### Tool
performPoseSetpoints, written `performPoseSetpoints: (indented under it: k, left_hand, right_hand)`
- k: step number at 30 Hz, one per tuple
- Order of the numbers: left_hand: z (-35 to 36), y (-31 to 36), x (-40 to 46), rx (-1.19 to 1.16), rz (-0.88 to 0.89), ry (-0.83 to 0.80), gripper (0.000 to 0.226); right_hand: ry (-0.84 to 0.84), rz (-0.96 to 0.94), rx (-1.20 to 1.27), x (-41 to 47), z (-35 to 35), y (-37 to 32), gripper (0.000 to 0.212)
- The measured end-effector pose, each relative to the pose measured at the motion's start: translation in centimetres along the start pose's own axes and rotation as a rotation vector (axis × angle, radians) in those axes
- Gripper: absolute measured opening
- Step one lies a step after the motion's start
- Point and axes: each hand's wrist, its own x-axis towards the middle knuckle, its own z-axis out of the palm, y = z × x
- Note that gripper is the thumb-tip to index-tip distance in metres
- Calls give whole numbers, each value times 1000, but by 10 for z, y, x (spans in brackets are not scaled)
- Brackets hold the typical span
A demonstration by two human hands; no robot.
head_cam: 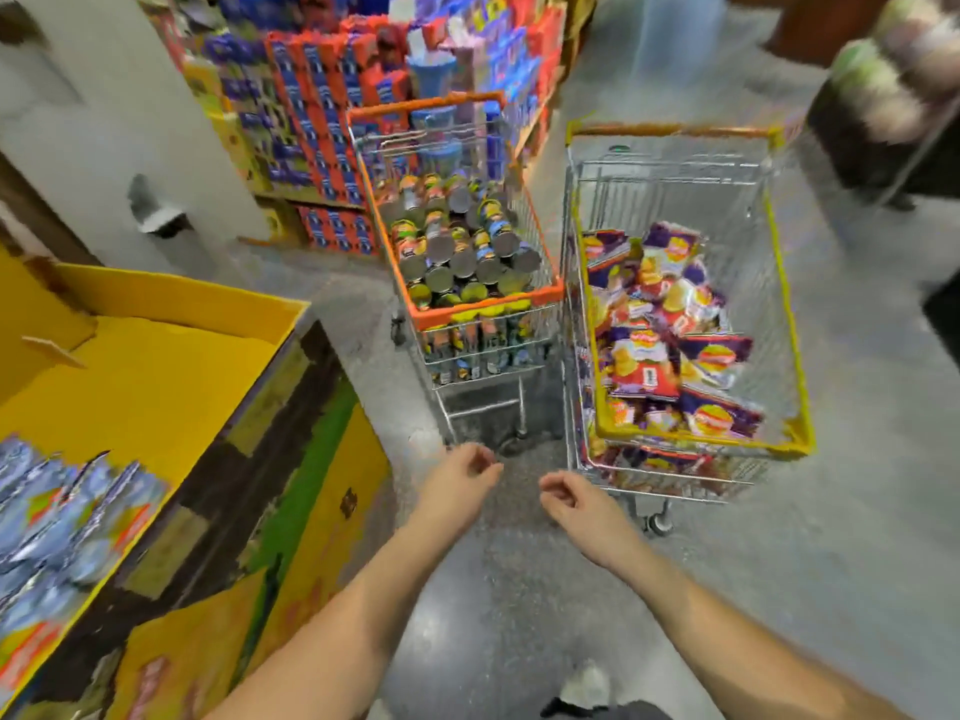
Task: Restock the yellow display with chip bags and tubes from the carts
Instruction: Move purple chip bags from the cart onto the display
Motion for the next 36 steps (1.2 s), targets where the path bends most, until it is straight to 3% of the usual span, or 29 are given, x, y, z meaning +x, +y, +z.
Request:
performPoseSetpoints:
  k: [10, 20, 24, 30, 33, 36]
  left_hand:
    - [107, 130, 109, 44, 82, -222, 12]
    - [139, 194, 245, 186, 173, -312, 14]
    - [145, 216, 333, 265, 252, -238, 13]
    - [146, 245, 479, 671, 446, -86, 42]
    - [158, 247, 530, 756, 529, -117, 49]
    - [172, 246, 566, 819, 459, -215, 62]
  right_hand:
    - [164, 179, 23, 51, -182, 85, 11]
    - [269, 337, -54, 138, -254, 130, 13]
    - [277, 411, -74, 189, -276, 152, 9]
    - [150, 559, -382, 263, -298, 183, 40]
    - [75, 607, -544, 295, -296, 200, 58]
    - [-25, 713, -623, 321, -288, 218, 78]
